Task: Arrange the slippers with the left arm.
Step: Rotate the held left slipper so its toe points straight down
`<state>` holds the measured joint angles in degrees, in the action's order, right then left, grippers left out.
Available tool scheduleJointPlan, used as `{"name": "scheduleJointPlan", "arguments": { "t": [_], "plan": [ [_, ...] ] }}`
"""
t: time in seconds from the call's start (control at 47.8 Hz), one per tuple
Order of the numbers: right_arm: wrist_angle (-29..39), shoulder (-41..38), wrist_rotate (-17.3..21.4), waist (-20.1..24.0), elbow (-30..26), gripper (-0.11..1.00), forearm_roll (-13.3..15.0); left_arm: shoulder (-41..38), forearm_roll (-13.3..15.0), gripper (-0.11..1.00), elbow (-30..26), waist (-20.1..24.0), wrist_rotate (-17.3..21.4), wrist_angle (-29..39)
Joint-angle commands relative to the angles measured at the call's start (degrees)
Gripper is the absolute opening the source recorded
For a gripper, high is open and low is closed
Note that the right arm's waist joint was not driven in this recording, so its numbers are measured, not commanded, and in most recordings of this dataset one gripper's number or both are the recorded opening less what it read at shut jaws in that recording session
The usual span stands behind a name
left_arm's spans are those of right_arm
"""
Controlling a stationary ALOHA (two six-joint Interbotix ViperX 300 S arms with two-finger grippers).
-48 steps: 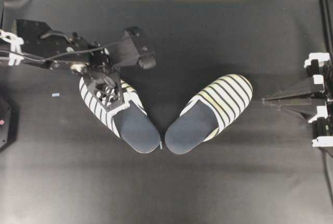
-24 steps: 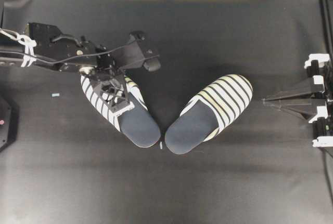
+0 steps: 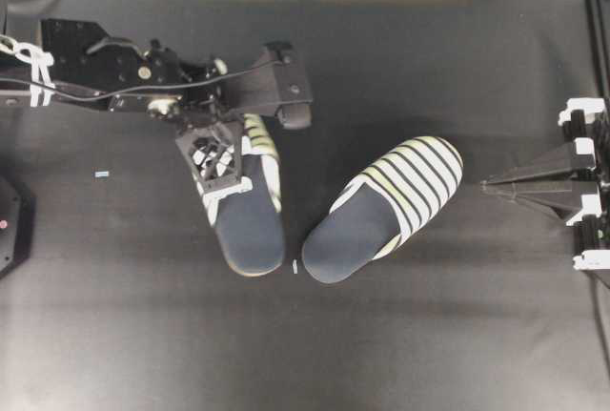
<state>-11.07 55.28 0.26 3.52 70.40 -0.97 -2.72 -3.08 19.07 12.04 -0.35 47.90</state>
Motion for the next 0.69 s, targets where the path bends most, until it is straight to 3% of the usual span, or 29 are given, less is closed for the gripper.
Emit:
{"name": "scheduleJointPlan", "arguments": {
  "t": [0.0,0.146,0.314,0.669],
  "plan": [
    [-0.3,-0.3,0.3,0.0,-0.4,0.00,-0.2,0.0,-0.2,0.02,-1.8,-0.4,0.5,-0.5],
    [-0.4,-0.3,0.3,0.0,-0.3,0.00,-0.2,-1.6,-0.2,0.02,-1.0,-1.8,3.3,-3.4],
    [-0.3,-0.3,0.3,0.0,-0.3,0.00,-0.2,-1.8,-0.2,0.02,0.9,-3.3,9.2,-8.4],
    [-0.4,-0.3,0.3,0.0,-0.2,0.00,-0.2,-2.3,-0.2,0.02,4.7,-4.2,9.2,-18.1]
  ]
}}
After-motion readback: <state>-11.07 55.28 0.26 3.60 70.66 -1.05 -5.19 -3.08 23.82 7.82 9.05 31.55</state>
